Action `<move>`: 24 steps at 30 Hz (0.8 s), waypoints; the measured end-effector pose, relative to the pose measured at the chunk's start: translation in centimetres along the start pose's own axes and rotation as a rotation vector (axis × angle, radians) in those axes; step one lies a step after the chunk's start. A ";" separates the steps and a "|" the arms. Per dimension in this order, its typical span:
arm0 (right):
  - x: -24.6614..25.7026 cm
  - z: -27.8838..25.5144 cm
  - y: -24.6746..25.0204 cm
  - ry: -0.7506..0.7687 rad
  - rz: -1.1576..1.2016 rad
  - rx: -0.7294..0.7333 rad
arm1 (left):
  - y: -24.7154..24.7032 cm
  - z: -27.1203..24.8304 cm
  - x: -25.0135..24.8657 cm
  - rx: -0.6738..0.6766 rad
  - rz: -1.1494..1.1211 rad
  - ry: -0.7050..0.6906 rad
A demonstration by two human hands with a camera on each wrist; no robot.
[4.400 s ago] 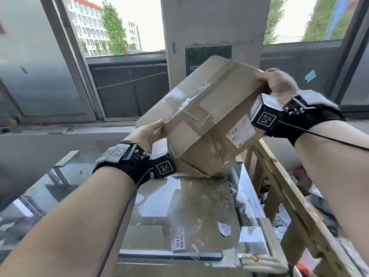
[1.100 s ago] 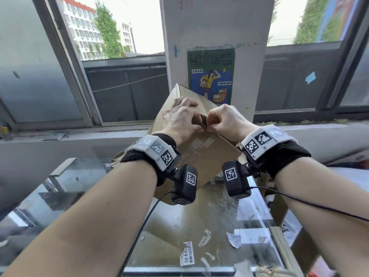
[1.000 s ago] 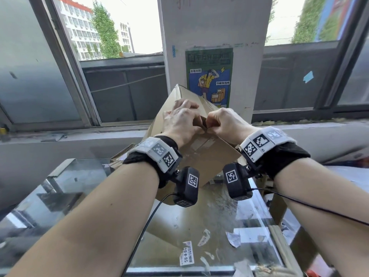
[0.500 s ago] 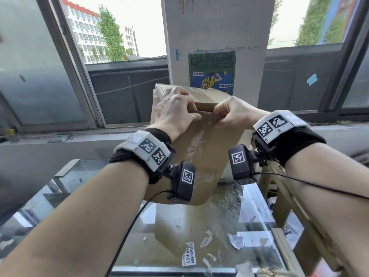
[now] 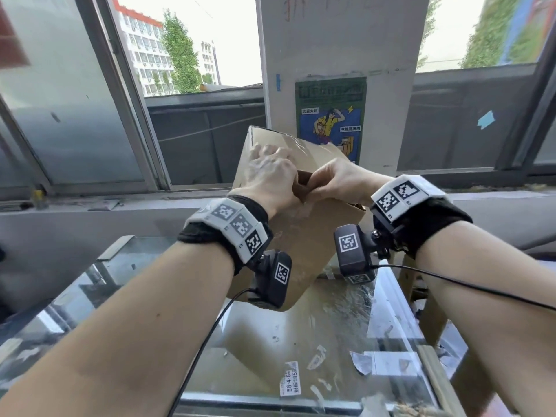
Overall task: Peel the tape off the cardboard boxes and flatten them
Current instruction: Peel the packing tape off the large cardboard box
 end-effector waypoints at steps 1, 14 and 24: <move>-0.1 0.1 0.5 0.011 0.026 -0.043 | 0.1 -0.1 0.4 -0.022 -0.019 0.034; 1.6 0.4 2.1 0.088 -0.022 -0.212 | -0.8 0.5 1.4 -0.038 -0.294 0.019; 1.2 0.4 1.9 0.171 -0.323 -0.273 | -2.2 1.7 1.3 0.083 -0.361 -0.016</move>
Point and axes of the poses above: each hand's wrist, its own z-axis towards the middle knuckle, its own y-axis out of the back of the hand, x = y × z, the point moved 9 cm from there along z, towards the middle knuckle, and after that the axes turned 5 degrees about -x, right-handed, at the moved point
